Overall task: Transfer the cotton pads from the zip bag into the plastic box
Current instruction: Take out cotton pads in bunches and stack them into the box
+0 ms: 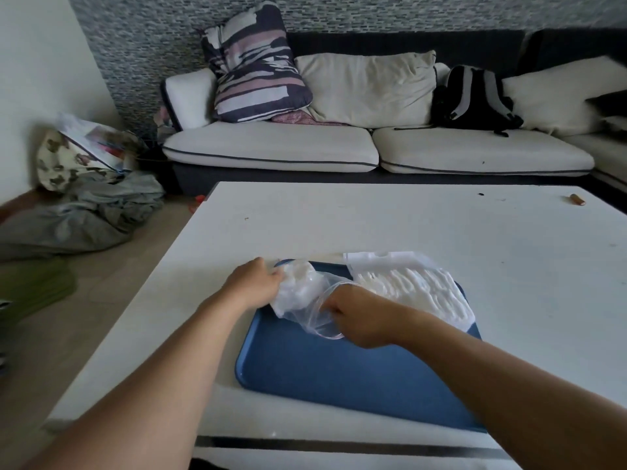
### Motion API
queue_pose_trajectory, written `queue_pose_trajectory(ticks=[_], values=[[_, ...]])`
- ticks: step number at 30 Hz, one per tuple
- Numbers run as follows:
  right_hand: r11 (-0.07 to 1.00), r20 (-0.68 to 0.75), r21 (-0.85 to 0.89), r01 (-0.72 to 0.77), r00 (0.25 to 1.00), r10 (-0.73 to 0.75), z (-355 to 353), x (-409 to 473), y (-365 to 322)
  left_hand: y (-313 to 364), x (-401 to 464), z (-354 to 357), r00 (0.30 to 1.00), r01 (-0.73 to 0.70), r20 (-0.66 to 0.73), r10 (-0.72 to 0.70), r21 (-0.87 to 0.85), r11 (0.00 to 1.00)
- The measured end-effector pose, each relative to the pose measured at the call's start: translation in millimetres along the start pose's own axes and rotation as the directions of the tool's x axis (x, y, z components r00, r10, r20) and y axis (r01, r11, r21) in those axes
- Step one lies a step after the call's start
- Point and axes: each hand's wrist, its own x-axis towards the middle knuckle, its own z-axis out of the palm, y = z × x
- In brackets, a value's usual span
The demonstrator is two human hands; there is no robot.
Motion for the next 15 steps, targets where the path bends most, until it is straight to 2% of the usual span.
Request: queue_pose_trajectory(ticks=[2, 6, 9, 10, 12, 15], values=[[0.999, -0.033, -0.033, 0.019, 0.999, -0.020, 10.5, 12.6, 5.7, -3.7, 3.7, 5.8, 0.999, -0.019, 0.042, 0.022, -0.071, 0.997], [0.992, -0.064, -0.111, 0.061, 0.996, -0.068, 18.9, 25.7, 3.6, -8.0, 7.5, 8.9, 1.000, 0.017, 0.013, -0.015, -0.204, 0.979], [0.948, -0.011, -0.292, 0.126, 0.991, -0.135, 24.5, 33.3, 1.4, -12.0, 10.6, 12.7, 0.999, 0.037, 0.031, -0.030, -0.252, 0.967], [0.964, -0.052, -0.240, 0.115, 0.990, -0.132, 24.1, 34.6, 3.2, -12.4, 11.1, 12.6, 0.998, 0.054, 0.030, -0.047, -0.296, 0.954], [0.988, -0.196, 0.107, 0.114, 0.976, -0.091, 19.6, 33.2, 7.1, -11.2, 10.3, 9.1, 0.996, 0.093, 0.024, -0.091, -0.409, 0.908], [0.891, -0.305, 0.421, 0.172, 0.952, -0.040, 13.5, 26.3, 5.1, -4.6, 7.3, 2.4, 0.986, 0.157, 0.058, -0.153, -0.608, 0.778]])
